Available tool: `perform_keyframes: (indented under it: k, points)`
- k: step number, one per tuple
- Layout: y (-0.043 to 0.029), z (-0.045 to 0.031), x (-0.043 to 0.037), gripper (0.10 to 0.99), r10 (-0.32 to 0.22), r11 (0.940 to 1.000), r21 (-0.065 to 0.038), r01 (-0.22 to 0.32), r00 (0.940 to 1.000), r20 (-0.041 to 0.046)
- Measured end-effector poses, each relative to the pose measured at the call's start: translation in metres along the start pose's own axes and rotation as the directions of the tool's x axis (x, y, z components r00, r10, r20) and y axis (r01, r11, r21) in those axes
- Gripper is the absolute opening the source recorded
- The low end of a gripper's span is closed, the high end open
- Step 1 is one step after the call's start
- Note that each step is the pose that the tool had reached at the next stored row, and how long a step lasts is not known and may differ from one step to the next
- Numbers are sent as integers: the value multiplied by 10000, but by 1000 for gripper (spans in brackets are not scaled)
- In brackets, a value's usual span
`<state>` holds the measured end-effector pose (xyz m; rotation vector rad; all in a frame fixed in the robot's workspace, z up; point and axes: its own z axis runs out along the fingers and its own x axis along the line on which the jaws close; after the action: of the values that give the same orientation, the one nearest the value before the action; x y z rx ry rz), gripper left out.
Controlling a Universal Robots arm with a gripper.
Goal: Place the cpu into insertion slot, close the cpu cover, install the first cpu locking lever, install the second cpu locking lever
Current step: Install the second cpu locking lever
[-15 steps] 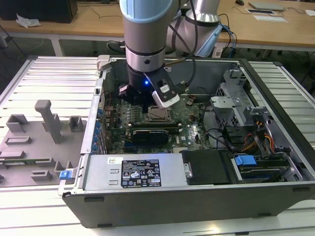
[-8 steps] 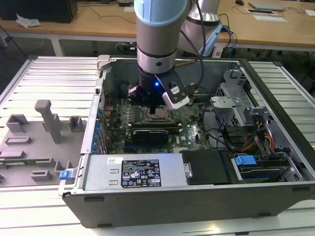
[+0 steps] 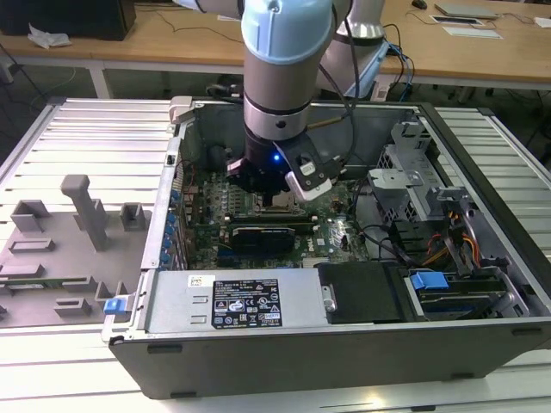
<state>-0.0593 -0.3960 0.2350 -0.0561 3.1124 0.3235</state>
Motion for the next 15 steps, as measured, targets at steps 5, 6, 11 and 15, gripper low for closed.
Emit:
perform_keyframes:
  k: [5, 6, 11, 15]
  points:
    - [-18, 101, 94, 106, 1, 10000, -12, -1, 10000, -3]
    - [-21, 114, 104, 106, 1, 10000, -22, -1, 10000, -3]
    - [-31, 169, 134, 106, 3, 9998, -191, -3, 10000, 3]
    - [-45, 237, 160, 106, 5, 9996, -286, -5, 10000, 3]
